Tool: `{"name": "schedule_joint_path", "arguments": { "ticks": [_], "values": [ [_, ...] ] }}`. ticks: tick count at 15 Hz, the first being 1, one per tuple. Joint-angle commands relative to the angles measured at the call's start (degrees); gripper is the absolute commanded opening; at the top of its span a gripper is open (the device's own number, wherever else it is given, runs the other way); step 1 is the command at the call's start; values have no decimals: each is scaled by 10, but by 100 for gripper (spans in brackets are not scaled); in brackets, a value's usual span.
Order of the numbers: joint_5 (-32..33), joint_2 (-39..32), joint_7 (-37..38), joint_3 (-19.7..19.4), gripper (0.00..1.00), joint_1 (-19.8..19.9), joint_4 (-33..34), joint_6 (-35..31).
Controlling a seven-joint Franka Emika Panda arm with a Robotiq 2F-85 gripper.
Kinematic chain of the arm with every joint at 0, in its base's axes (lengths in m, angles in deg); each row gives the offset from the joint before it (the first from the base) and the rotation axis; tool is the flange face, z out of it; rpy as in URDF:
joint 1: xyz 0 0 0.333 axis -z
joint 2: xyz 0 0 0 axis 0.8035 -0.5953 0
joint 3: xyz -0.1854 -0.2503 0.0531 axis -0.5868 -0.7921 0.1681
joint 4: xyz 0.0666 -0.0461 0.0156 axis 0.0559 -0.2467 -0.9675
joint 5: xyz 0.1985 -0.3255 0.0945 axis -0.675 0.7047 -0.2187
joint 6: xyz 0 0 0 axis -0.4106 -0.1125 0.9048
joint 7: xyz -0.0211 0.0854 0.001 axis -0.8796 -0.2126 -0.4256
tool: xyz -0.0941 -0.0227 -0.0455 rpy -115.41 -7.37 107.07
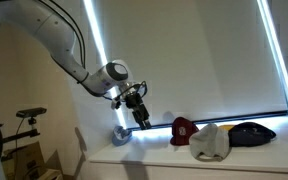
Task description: Get the white cap and put it next to the blue cap
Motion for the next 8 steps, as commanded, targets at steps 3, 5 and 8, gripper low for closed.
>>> {"name": "schedule_joint_path", "arguments": {
  "ticks": [3, 5, 8],
  "values": [
    [29, -6, 48, -78, 100, 26, 63, -26],
    [-1, 46, 75, -93, 100, 28, 56, 2],
    [5, 39, 77, -89, 100, 38, 79, 4]
  ]
}}
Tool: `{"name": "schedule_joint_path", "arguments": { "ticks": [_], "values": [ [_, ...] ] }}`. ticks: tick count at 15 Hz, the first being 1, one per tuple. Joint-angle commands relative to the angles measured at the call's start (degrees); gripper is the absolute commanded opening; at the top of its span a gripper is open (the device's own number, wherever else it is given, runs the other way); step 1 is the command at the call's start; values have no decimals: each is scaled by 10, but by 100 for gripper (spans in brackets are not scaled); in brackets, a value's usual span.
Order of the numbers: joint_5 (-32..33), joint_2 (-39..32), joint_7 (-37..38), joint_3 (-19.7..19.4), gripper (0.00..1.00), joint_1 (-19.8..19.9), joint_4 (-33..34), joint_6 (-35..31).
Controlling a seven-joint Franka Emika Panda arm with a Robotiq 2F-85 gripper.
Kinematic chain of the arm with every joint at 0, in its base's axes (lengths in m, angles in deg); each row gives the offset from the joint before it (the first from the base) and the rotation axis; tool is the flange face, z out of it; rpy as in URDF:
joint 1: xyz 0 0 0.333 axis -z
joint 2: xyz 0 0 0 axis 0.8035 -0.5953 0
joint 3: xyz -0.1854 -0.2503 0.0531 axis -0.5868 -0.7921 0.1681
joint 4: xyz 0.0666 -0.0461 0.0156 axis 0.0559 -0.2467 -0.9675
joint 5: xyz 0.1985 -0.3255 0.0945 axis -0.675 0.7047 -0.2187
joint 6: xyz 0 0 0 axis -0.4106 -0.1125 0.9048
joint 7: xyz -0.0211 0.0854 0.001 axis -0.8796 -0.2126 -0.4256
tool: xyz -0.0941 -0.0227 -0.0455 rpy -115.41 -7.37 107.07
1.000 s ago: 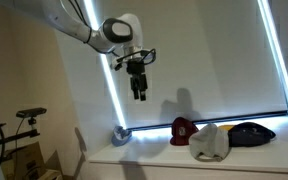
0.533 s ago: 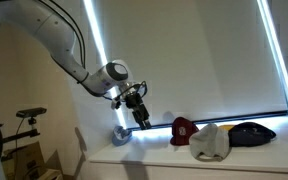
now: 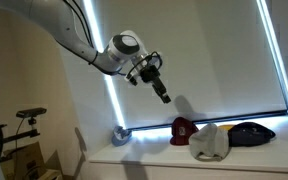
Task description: Get the white cap and put it next to the blue cap
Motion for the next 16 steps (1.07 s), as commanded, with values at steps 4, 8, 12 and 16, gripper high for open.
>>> {"name": "schedule_joint_path", "arguments": {
  "ticks": [4, 8, 12, 16],
  "values": [
    [-6, 39, 8, 14, 100, 15, -13, 14],
    [48, 94, 176, 42, 100, 17, -79, -40],
    [22, 201, 323, 74, 100, 19, -189, -41],
    [33, 249, 407, 86, 100, 65, -189, -19]
  ]
}}
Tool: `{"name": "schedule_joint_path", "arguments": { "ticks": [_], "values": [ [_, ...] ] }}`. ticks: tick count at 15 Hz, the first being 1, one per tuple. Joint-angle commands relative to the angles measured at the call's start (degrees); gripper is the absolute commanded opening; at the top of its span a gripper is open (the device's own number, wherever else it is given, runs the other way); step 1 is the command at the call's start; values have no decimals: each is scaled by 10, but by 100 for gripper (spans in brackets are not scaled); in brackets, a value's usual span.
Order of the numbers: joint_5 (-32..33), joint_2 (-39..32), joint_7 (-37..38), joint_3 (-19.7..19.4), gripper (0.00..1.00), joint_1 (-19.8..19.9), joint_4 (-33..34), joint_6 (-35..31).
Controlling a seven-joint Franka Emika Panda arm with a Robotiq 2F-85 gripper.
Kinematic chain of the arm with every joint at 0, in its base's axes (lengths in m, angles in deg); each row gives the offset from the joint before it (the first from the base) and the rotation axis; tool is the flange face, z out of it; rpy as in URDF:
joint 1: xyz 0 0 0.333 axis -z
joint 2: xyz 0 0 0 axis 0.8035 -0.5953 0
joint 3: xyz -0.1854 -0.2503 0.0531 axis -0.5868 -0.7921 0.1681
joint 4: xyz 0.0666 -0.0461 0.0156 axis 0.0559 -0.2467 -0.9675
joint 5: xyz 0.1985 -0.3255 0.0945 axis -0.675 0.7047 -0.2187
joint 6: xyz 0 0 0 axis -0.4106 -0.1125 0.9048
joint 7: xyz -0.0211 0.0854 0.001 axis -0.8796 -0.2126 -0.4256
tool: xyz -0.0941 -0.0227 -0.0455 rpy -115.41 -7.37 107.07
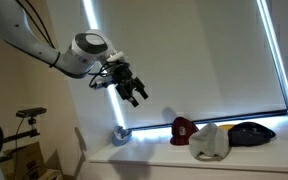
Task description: Get the white cap and put it next to the blue cap
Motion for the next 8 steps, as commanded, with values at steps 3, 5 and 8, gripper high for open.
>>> {"name": "schedule_joint_path", "arguments": {
  "ticks": [3, 5, 8],
  "values": [
    [5, -105, -36, -24, 100, 81, 101, 50],
    [4, -157, -14, -49, 100, 109, 151, 49],
    [-45, -115, -5, -104, 100, 116, 83, -33]
  ]
}}
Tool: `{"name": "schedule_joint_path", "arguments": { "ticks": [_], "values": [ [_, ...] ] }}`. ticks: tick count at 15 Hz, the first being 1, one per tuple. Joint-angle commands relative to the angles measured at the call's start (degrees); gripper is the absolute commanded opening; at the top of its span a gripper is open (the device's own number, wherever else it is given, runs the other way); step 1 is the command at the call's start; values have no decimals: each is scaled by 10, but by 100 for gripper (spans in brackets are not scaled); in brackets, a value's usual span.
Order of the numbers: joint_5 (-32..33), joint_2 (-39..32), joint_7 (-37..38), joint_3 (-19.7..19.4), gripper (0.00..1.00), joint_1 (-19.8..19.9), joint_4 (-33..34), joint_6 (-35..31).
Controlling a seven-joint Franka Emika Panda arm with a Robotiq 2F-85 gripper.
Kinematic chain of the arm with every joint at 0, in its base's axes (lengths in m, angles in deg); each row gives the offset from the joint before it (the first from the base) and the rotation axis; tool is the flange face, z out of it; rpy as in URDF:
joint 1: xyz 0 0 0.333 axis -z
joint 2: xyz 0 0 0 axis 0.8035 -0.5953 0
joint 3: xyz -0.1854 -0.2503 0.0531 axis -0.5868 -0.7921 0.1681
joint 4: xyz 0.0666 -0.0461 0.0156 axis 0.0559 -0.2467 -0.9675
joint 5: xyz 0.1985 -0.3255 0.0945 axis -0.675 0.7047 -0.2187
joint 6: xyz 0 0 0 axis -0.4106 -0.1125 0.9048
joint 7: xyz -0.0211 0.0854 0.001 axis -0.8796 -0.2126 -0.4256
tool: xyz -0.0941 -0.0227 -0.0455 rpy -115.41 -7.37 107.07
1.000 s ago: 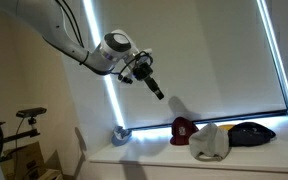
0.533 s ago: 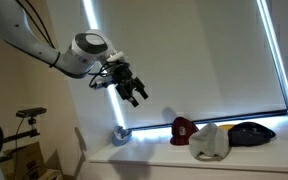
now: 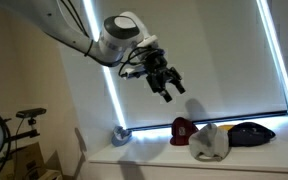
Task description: Get the white cap and put it next to the blue cap
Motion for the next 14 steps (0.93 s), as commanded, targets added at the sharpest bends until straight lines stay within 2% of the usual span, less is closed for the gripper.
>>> {"name": "schedule_joint_path", "arguments": {
  "ticks": [1, 3, 4, 6, 9, 11, 14],
  "values": [
    [-40, 42, 42, -31, 100, 6, -107, -123],
    [-74, 54, 53, -40, 100, 8, -158, -195],
    [-55, 10, 29, -32, 100, 14, -80, -133],
    [-68, 25, 44, -28, 100, 18, -127, -175],
    [-74, 36, 52, -25, 100, 18, -140, -196],
    [-60, 1, 91, 2, 100, 18, -90, -151],
    [-44, -80, 142, 32, 100, -4, 30, -28]
  ]
}}
